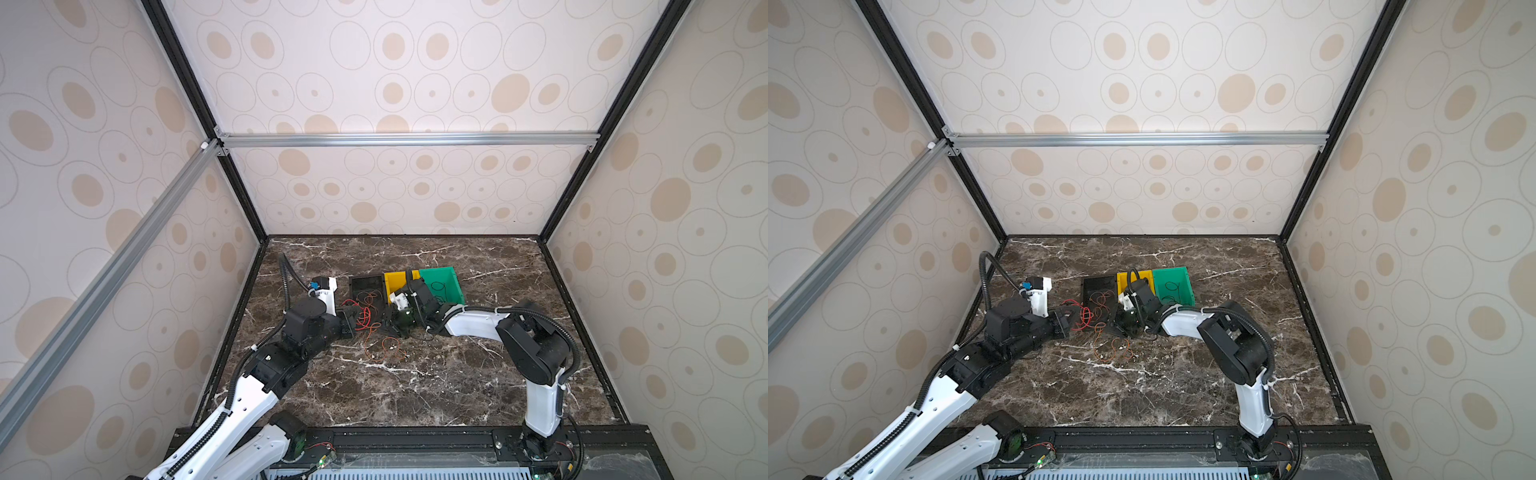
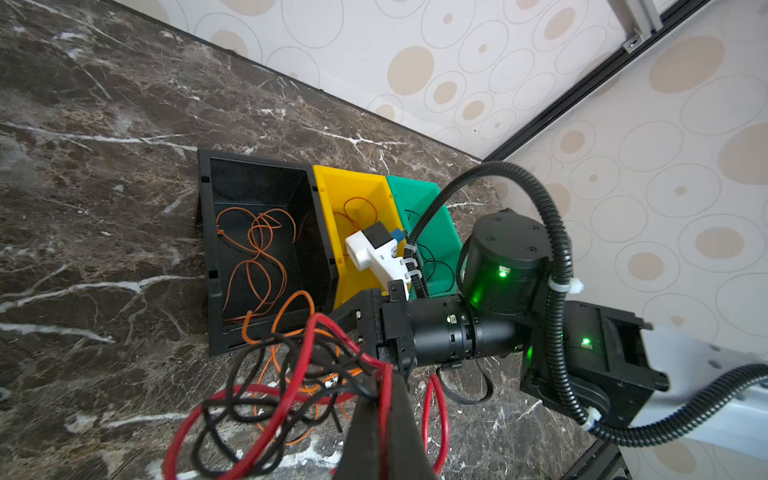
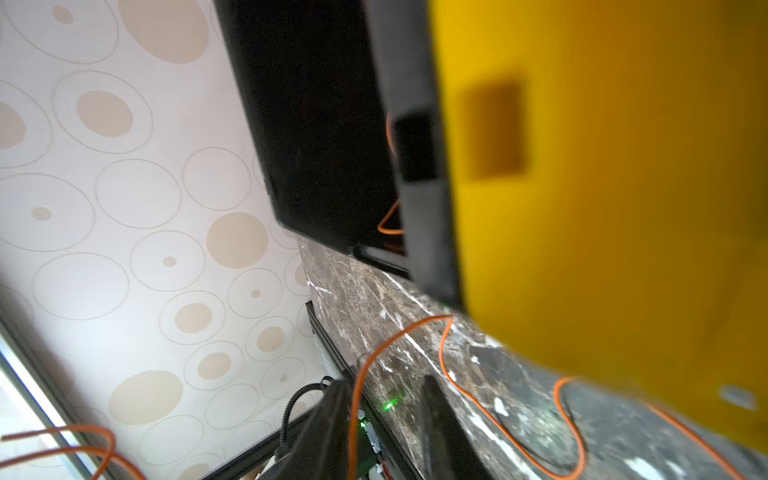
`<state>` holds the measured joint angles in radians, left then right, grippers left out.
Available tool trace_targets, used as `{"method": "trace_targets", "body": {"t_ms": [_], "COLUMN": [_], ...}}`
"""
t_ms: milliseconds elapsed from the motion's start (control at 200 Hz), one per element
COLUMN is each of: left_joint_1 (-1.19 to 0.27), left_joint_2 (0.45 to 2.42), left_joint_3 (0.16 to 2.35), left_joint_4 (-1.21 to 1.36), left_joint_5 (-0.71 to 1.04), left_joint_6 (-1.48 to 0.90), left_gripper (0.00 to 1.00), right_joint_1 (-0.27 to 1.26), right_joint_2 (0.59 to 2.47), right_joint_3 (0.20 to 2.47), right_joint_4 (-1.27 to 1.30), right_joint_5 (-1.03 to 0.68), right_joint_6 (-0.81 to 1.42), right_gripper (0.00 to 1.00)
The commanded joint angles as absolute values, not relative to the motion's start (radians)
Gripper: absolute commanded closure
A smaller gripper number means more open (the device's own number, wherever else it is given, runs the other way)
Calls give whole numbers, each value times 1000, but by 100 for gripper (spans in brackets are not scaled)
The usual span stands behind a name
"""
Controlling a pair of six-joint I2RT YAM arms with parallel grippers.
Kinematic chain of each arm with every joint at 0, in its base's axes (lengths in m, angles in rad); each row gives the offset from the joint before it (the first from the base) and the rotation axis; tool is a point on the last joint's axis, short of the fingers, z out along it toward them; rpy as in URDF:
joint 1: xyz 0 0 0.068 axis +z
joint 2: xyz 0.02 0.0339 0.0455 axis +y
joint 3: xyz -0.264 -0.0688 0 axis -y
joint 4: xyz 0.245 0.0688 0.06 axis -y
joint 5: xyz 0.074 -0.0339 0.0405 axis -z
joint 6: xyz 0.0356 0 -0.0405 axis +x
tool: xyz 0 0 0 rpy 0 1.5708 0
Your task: Untangle the cables
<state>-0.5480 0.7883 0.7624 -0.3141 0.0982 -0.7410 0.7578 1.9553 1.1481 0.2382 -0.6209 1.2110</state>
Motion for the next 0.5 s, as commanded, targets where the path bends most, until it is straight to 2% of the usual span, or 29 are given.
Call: {"method": "trace_targets", "body": {"t_ms": [0, 55, 115, 315, 495], "left_joint_1": [-556, -557, -557, -555, -551], "left_joint_2": [775, 770, 764, 733, 724], "left_joint_3": [757, 754, 756, 748, 728], "left_joint_4": [-284, -284, -288, -333, -358], "left_joint_5": [79, 72, 63, -27, -77], "left_joint_6": [-753, -755, -755, -770, -791], "left_gripper": [100, 100, 100, 100, 100], "right_joint_1": [770, 768, 764, 711, 622], "right_joint_2": [1949, 1933, 1911, 1784, 1600], "right_joint_3": [1137, 1128, 1117, 984, 864], "right_joint_4": [297, 267, 237, 194, 24], "right_joint_5": [-639, -625, -606, -531, -417], "right_joint_6": [1250, 1229, 1206, 1168, 1063], "right_gripper": [85, 94, 100, 100, 100]}}
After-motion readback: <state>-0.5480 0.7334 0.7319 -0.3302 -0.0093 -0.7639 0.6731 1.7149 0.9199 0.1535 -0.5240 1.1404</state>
